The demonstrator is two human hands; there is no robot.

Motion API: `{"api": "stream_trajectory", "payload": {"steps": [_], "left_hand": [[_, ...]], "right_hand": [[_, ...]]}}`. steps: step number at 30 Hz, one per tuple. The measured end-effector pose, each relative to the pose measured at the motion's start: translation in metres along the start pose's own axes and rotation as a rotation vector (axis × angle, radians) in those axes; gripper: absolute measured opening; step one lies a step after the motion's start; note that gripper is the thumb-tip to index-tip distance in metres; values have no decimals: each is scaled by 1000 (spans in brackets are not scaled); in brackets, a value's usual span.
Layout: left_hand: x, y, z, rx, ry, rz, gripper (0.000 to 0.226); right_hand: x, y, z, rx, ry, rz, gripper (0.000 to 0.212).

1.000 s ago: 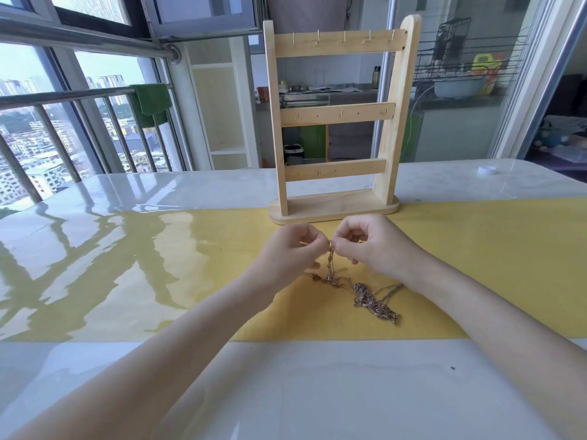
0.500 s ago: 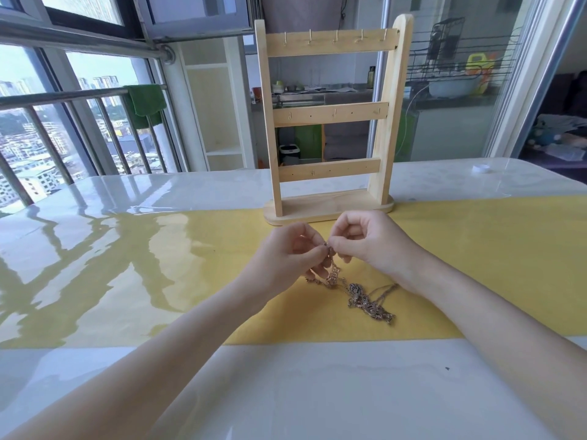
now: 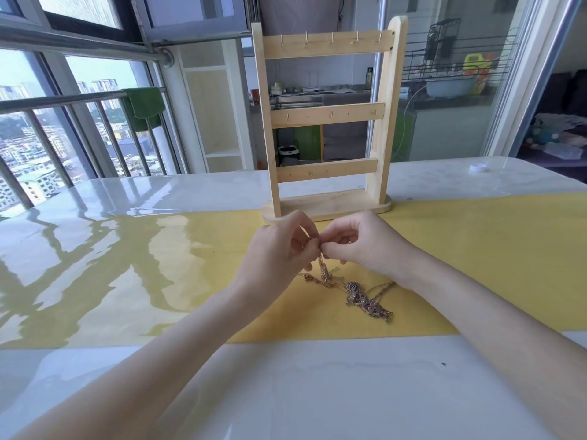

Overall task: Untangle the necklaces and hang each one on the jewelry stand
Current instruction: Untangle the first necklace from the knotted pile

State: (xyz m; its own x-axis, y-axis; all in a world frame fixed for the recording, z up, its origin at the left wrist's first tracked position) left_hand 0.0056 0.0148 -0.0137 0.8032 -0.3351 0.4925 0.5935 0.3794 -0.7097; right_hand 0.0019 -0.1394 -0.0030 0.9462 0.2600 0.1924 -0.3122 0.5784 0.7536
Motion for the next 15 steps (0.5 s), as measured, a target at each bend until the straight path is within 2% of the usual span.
{"api": "stream_trajectory", "payload": {"steps": [2,5,8,10,15], "left_hand": [[2,-2,3,-51,-25,20,18],[4,-5,5,-147,13,31,17],[6,-5,6,-301,45,80,14],[7,-4,5,-287,49,77,15],[3,-2,0,-79,54,-7,15]], "right_hand": [[-2,-1,2,114,13,-10,7],[-4,-4,5,211,20,-38,11],[-4,-4,8,285,26,-49,3],[-3,-4,9,266,24,-54,7],[-4,-4,3,215,21,-65,14]]}}
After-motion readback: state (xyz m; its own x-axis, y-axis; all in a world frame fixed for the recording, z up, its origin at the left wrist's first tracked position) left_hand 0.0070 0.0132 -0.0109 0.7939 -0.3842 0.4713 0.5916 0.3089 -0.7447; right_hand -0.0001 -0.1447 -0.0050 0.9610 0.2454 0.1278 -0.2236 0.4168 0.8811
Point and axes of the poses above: each hand's wrist, its own x-axis towards the middle knuckle, its own z-axis out of the back of the hand, y = z × x, the point moved 1 cm from there along x, towards the middle knuckle, and after that the axes turned 11 degrees about -x, right-handed, at the moved point
